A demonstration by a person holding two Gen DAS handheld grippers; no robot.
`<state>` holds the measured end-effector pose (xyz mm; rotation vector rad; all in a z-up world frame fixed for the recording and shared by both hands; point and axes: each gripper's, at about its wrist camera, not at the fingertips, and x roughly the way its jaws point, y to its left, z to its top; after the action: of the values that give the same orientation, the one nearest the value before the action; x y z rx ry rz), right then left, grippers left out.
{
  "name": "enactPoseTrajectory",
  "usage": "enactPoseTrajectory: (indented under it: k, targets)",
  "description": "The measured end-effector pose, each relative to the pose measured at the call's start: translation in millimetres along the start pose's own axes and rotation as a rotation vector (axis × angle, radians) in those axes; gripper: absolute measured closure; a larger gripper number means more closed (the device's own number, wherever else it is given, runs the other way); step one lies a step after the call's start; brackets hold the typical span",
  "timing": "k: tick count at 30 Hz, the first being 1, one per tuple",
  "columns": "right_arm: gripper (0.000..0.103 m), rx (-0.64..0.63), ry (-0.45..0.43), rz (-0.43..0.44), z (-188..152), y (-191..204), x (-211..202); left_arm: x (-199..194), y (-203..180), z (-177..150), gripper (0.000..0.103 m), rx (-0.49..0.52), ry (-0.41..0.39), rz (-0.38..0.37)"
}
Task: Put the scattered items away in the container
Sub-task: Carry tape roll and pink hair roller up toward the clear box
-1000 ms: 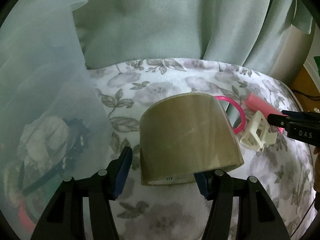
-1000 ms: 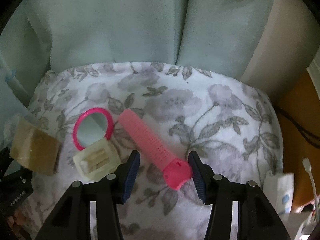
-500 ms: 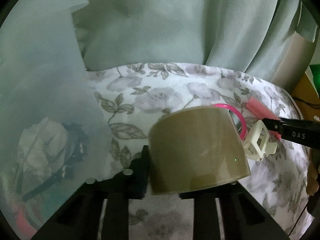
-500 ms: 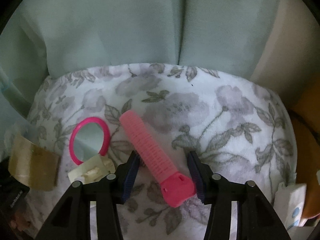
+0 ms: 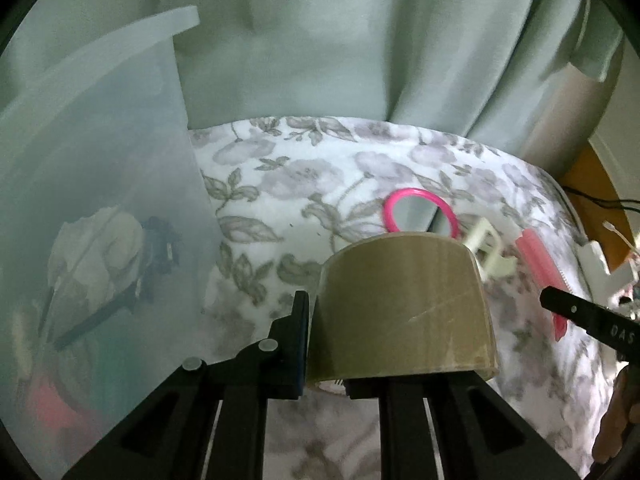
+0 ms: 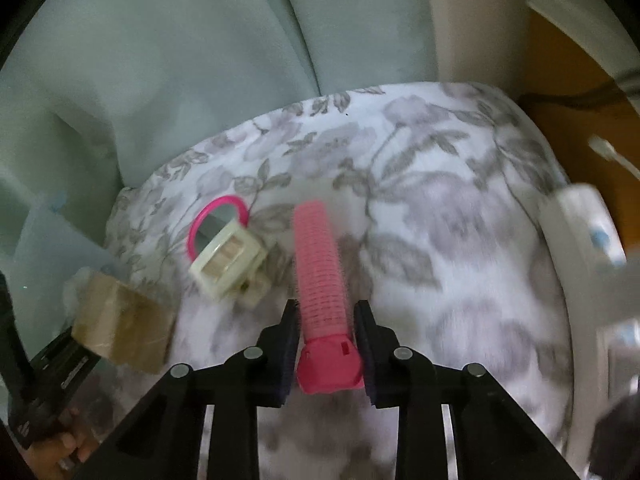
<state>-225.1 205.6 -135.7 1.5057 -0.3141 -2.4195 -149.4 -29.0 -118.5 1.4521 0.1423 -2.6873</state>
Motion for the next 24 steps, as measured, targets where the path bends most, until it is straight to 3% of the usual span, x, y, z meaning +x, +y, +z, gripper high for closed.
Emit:
enactPoseTrajectory:
  k: [7,13,24]
  targets:
    - [0.074,0.091,-0.044,0.045,-36,-4,-47,-42,-10,-14,0.089,0.037,-0.018,-0.027]
    - [0.074,0.138,-0.105,0.074,-56,-5,-95,-92,-15,-18,0.089,0.055,-0.086,-0.051]
    - [0.074,0.048,-0.276,0.139,-68,43,-189,-184,3,-21,0.089,0.023,-0.256,-0.066]
